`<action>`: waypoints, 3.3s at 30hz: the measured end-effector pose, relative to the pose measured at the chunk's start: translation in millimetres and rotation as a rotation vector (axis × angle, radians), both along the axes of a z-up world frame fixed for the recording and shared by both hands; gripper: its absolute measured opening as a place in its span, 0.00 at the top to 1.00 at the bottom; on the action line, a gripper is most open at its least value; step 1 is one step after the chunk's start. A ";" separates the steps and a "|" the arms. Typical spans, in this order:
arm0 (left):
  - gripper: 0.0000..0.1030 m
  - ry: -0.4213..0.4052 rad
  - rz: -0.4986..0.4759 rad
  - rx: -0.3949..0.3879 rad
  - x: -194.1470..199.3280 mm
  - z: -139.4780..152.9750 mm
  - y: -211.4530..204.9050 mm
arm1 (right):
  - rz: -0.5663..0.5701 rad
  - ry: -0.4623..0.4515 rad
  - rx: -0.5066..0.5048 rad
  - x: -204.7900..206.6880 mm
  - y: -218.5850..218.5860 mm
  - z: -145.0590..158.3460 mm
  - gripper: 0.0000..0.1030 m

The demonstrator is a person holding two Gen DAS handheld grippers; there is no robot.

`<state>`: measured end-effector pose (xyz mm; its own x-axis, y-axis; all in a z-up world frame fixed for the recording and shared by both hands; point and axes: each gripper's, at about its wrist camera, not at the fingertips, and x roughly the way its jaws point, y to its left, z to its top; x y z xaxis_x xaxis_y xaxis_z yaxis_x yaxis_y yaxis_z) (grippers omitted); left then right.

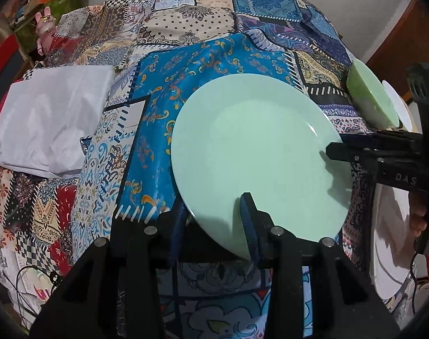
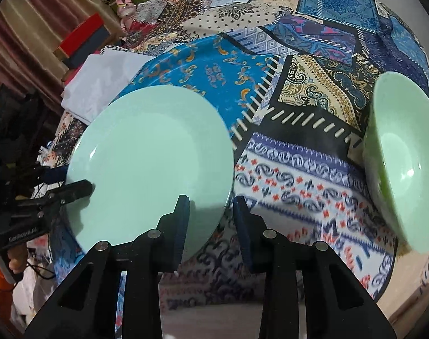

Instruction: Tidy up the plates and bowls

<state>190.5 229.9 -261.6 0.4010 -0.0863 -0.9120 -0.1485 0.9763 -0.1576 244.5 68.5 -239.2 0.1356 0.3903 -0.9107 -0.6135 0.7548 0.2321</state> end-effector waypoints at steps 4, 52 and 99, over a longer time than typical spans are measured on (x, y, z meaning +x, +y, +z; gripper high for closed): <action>0.63 -0.009 0.005 -0.009 3.9 -2.7 1.9 | 0.011 -0.003 -0.003 2.6 7.3 -3.8 0.71; 0.57 -0.233 -0.041 -0.036 -66.5 107.0 -95.7 | -0.130 -0.244 0.173 -85.2 -98.8 98.9 0.74; 0.57 -0.092 -0.134 -0.085 -62.3 38.3 -174.3 | -0.311 -0.130 0.164 -127.8 -187.5 39.8 0.75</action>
